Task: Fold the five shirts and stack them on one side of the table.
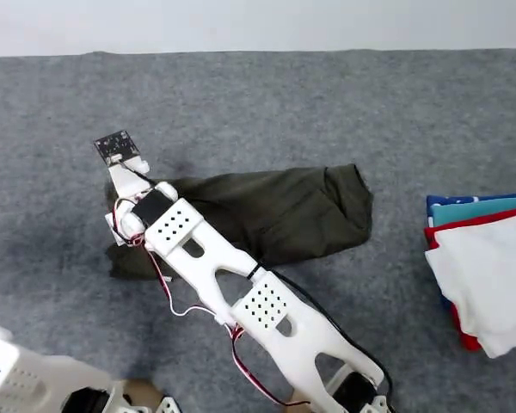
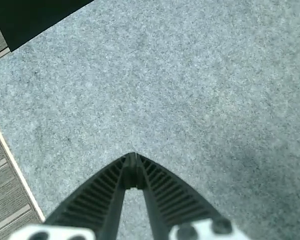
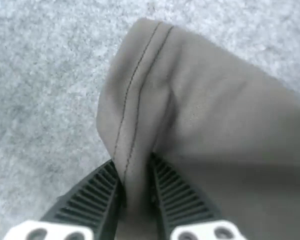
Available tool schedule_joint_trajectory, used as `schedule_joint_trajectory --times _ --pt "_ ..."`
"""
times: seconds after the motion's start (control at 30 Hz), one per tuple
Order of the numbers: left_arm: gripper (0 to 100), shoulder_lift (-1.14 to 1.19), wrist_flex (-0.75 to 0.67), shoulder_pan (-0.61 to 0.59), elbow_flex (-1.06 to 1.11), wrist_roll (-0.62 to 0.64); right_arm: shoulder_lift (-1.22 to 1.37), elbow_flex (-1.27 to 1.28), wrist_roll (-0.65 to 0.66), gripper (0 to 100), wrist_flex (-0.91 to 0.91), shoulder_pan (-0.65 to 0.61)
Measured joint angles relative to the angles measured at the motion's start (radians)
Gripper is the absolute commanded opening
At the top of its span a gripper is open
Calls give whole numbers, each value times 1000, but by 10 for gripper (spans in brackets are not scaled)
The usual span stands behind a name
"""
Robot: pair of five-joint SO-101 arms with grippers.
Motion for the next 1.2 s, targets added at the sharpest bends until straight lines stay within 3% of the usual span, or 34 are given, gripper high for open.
schedule_joint_trajectory --times 0.27,0.47,0.77,1.03,1.2 --pt "3 -52 0 17 0 0 -49 -196 3 9 244 8" --pt "3 -94 0 75 0 0 -104 -212 72 9 387 120" --pt "3 -112 0 163 0 32 -187 -212 210 9 393 344" --pt "3 -112 0 235 0 43 -264 -193 296 9 394 436" --pt "3 -112 0 278 0 43 -390 20 299 9 394 465"
